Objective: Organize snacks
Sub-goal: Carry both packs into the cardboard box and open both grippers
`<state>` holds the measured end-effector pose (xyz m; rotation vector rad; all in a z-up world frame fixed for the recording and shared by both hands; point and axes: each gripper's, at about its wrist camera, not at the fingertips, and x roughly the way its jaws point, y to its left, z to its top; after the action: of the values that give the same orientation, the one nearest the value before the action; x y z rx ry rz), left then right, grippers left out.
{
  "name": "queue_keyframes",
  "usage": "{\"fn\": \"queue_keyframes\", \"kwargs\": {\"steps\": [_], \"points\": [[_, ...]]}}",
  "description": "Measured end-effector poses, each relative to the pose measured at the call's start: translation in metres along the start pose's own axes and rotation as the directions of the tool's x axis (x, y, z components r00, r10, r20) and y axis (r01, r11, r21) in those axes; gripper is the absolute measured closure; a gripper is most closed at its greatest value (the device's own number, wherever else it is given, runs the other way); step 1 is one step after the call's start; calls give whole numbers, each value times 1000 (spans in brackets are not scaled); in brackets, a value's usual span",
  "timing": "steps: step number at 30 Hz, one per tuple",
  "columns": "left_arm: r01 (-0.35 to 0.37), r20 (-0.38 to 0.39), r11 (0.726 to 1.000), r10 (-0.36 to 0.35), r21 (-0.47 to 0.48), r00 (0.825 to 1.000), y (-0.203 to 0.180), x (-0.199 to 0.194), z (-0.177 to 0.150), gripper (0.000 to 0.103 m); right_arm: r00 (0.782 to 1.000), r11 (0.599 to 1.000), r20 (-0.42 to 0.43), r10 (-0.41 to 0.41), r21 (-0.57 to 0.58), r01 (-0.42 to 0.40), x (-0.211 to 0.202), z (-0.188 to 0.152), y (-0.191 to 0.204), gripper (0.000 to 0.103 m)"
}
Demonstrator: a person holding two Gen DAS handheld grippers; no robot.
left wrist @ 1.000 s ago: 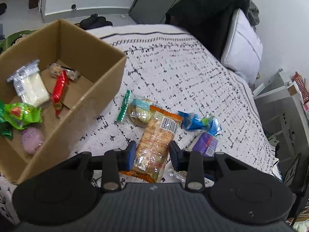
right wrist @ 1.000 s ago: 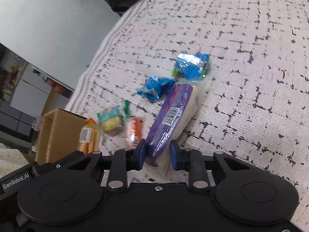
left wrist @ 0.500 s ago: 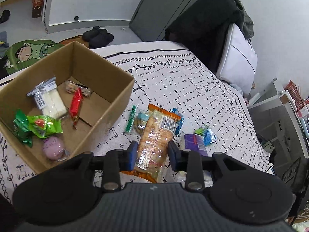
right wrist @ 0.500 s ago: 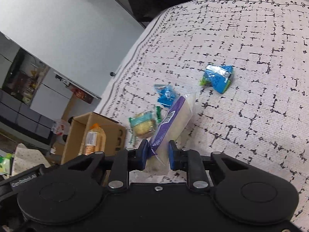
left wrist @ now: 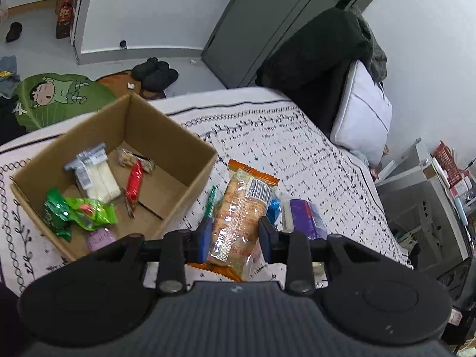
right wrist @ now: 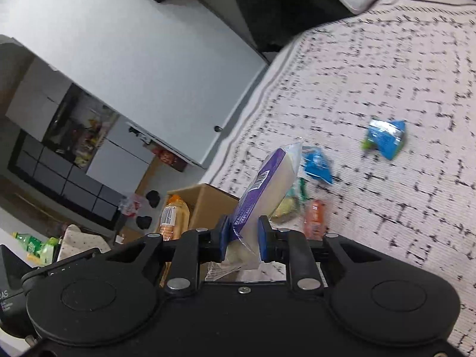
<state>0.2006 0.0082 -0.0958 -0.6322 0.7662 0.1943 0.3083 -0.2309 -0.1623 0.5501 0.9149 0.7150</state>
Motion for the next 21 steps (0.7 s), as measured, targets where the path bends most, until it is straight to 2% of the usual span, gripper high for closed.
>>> {"fn": "queue_keyframes", "kwargs": {"steps": [6,14,21], "points": [[-18,37,1000,19,-16,999,18,-18,16,71,998,997,30,57,-49,-55,2,-2,30,83],[-32,64,998,36,-52,997,45,-33,31,71,996,989,44,81,-125,-75,6,-7,69,83],[-39,77,996,45,-75,996,67,-43,42,71,993,988,41,112,-107,-107,32,-18,92,83]]}}
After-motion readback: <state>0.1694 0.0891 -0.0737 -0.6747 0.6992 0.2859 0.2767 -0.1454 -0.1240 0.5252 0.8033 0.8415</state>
